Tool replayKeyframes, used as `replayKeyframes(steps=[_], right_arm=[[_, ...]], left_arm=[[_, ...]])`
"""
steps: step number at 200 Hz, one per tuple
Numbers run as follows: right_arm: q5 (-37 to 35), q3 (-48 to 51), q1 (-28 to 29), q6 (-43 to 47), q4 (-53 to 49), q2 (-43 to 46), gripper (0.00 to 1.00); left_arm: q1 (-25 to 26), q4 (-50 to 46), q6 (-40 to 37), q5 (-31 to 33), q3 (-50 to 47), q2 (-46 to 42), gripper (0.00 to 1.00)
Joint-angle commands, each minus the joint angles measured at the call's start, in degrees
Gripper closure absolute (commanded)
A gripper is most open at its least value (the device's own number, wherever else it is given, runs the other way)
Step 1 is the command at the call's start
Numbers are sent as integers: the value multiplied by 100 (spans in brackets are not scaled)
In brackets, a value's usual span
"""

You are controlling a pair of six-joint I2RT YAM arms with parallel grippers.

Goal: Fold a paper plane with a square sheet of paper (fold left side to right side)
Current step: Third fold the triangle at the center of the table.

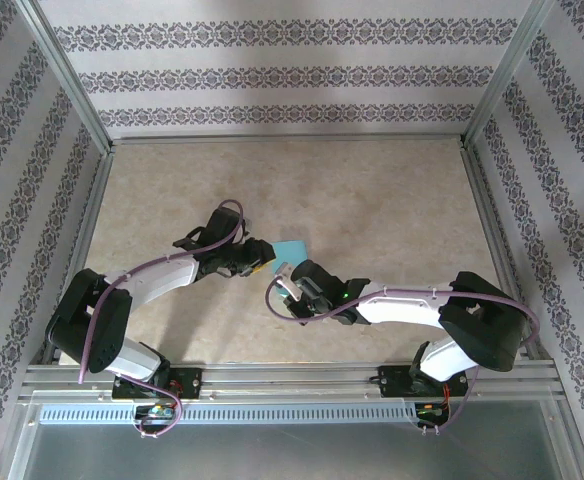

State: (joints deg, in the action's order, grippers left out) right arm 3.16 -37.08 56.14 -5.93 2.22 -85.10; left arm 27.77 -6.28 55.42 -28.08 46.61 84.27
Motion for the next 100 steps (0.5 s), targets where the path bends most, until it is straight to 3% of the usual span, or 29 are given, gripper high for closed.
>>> replayKeyframes(steps=[1,39,100], right_arm=[[1054,147,-232,-553,303,82,100],[1796,304,-587,-927,704,-2,100],[2540,403,-979,-1286,1095,-225,100]], left_arm=[[-103,-219,-354,-259,264,200,74],[-19,20,-486,-827,833,1075,91],[201,-730,-1214,-899,1772,2398,94]])
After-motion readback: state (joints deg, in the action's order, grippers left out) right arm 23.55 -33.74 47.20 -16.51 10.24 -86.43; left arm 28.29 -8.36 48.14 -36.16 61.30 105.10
